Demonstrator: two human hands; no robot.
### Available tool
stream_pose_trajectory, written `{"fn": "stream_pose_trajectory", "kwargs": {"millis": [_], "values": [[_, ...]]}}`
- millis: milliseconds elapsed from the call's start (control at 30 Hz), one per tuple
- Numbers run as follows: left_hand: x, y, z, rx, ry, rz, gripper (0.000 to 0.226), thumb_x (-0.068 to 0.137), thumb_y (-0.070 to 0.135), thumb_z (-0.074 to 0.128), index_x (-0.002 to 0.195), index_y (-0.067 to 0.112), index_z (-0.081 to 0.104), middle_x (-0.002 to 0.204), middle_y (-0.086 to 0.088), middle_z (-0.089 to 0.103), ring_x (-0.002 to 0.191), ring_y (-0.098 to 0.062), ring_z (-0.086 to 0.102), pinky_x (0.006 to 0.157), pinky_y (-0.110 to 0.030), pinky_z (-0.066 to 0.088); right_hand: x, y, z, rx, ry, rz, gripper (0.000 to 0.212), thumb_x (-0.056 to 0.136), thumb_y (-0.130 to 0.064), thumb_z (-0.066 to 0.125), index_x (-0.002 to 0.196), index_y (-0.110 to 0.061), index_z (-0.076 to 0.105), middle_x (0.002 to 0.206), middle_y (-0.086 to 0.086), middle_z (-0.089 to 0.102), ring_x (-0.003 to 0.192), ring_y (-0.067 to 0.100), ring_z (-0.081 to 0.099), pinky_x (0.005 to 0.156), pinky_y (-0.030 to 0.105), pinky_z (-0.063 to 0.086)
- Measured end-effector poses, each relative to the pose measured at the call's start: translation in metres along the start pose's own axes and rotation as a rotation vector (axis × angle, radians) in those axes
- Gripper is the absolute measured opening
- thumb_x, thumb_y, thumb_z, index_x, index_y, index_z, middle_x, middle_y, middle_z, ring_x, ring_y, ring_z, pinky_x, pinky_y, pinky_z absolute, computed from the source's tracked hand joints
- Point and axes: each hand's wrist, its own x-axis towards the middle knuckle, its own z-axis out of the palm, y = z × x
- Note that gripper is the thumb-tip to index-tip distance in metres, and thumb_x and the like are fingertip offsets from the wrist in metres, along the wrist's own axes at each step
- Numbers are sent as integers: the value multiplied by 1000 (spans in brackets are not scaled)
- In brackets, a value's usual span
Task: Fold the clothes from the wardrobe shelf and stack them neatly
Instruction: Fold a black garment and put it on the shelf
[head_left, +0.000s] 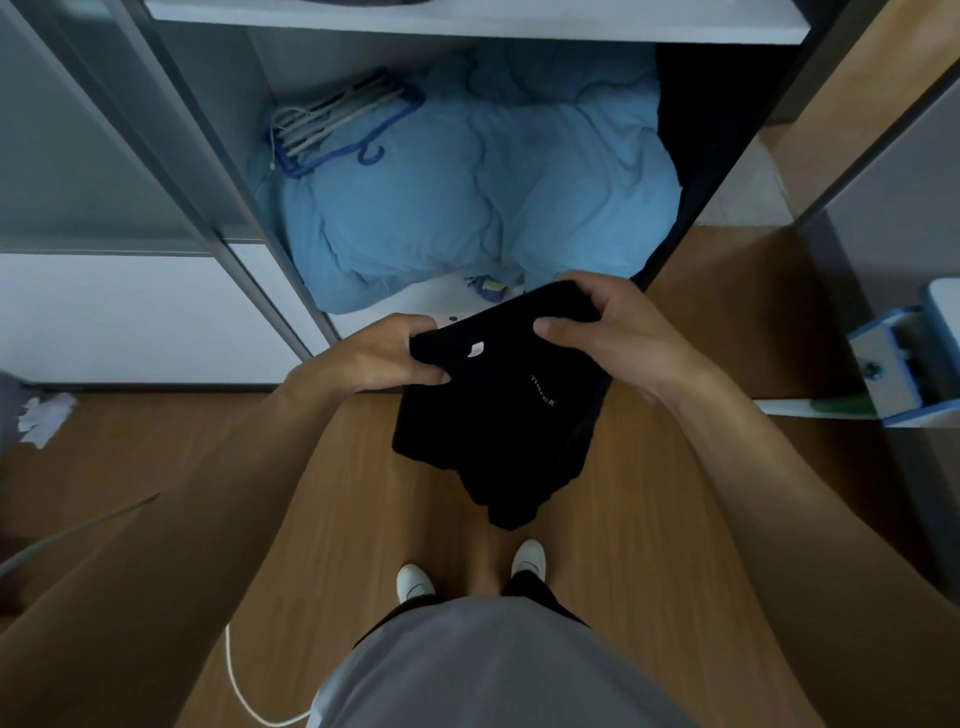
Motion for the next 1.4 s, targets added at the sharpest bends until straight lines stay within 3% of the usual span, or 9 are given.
{"fn": "stream_pose_trajectory", "kwargs": {"millis": [167, 267, 400, 500, 800, 967, 1067, 1200, 1400], "values": [[-1, 24, 17, -82, -60, 167, 34, 84, 11, 73, 89, 41, 57, 80, 11, 58, 78, -7, 57, 74, -20, 47, 0, -10, 10, -149, -14, -141, 13, 85, -6, 75, 82, -13, 64, 75, -3, 61, 70, -1, 56, 67, 14, 43], [0, 35, 24, -154, 4, 282, 32, 84, -1, 72, 91, 29, 68, 93, 14, 60, 89, 2, 59, 93, -18, 45, -1, -14, 14, -176, 29, -208, 10, 86, -3, 72, 94, 1, 69, 90, 18, 69, 79, 13, 63, 74, 28, 49], [3, 30, 21, -196, 82, 234, 8, 86, 5, 73, 91, -1, 72, 90, -11, 69, 85, -16, 65, 88, -28, 48, 1, -14, 4, -246, 12, -205, 13, 87, -3, 71, 99, -2, 73, 94, 15, 73, 89, 25, 68, 81, 35, 53], [8, 12, 17, -119, 38, 119, 23, 87, 25, 75, 86, 2, 69, 75, -7, 65, 70, -12, 59, 68, -28, 41, 4, -6, -3, -279, 50, -171, 14, 87, -5, 71, 99, -12, 75, 91, -1, 73, 84, 9, 68, 78, 25, 54], [-2, -24, 16, -526, 177, -154, 31, 90, 48, 68, 89, 18, 77, 80, 2, 75, 70, -12, 69, 59, -16, 51, 13, 48, -28, -256, 293, 29, 17, 81, -40, 79, 85, -24, 75, 83, -8, 75, 78, 14, 71, 78, 45, 60], [14, -10, 14, -582, 264, -184, 28, 89, 43, 70, 86, 16, 77, 80, -2, 76, 68, -16, 70, 61, -22, 53, 11, 76, -30, -199, -66, 222, 17, 80, -41, 80, 83, -25, 76, 81, -8, 77, 79, 12, 73, 70, 23, 58], [17, -12, 5, -580, 317, -200, 33, 84, 38, 78, 95, 6, 76, 85, -7, 78, 71, -20, 72, 64, -25, 58, 7, 84, -34, -183, -234, 219, 16, 87, -34, 75, 96, -21, 78, 93, -2, 78, 88, 16, 74, 81, 27, 58], [6, -23, -3, -533, 335, -234, 33, 76, 40, 84, 89, 11, 78, 80, -4, 77, 68, -15, 71, 59, -20, 56, 10, 95, -33, -51, -38, 177, 9, 92, -26, 71, 93, -21, 79, 91, 0, 78, 85, 18, 74, 75, 26, 59], [-12, -21, 8, -344, -121, -196, 34, 68, 43, 83, 97, 27, 75, 90, 9, 78, 83, -7, 73, 64, -12, 52, 26, 110, -19, 109, 487, 184, 19, 93, -13, 67, 109, -19, 77, 97, -2, 76, 86, 13, 73, 78, 24, 59]]}}
